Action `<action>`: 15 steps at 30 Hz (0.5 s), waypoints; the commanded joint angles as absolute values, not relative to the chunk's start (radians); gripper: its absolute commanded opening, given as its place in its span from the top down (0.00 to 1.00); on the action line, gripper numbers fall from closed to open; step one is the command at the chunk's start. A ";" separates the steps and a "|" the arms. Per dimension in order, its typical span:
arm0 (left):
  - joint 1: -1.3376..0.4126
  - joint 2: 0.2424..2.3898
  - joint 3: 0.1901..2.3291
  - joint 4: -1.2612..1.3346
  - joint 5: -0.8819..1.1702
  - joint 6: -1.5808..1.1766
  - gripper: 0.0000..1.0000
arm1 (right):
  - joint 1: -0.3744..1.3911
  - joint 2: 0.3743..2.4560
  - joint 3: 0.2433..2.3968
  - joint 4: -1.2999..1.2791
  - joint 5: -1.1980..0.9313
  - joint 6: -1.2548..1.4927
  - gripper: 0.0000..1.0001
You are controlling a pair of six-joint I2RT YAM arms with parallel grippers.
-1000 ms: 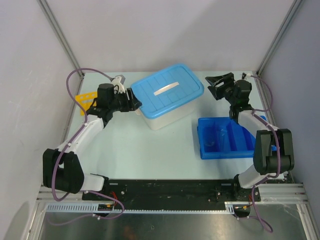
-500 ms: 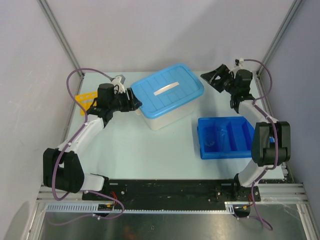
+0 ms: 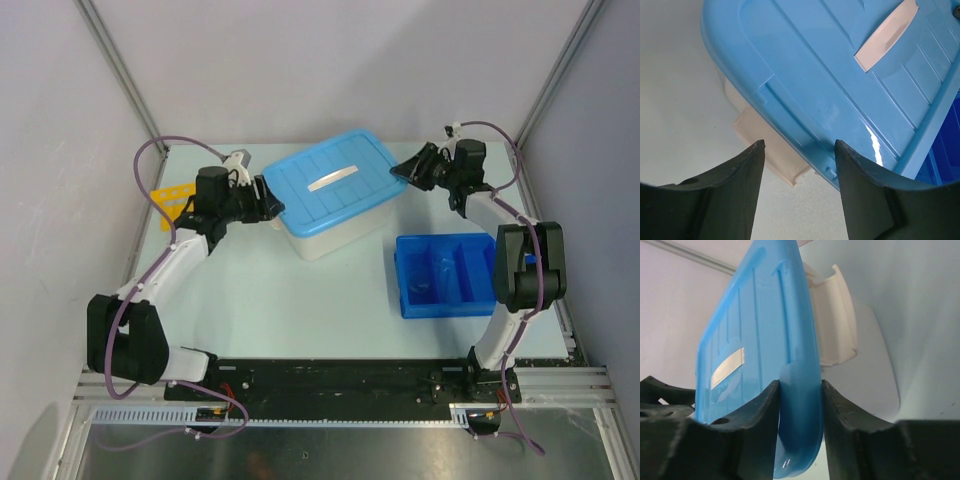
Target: Organize the chemistry lab equipment
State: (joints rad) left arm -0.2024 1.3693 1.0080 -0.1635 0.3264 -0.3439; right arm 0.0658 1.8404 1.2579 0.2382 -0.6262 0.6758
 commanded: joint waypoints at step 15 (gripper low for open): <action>-0.168 1.296 1.012 -0.167 0.257 -0.365 0.09 | 0.075 1.852 1.282 0.131 -0.581 0.620 0.66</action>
State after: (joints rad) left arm -0.1925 1.3666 1.0077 -0.1734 0.2825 -0.3515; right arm 0.0700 1.8404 1.2705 0.2150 -0.6178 0.6670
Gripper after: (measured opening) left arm 0.867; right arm 0.383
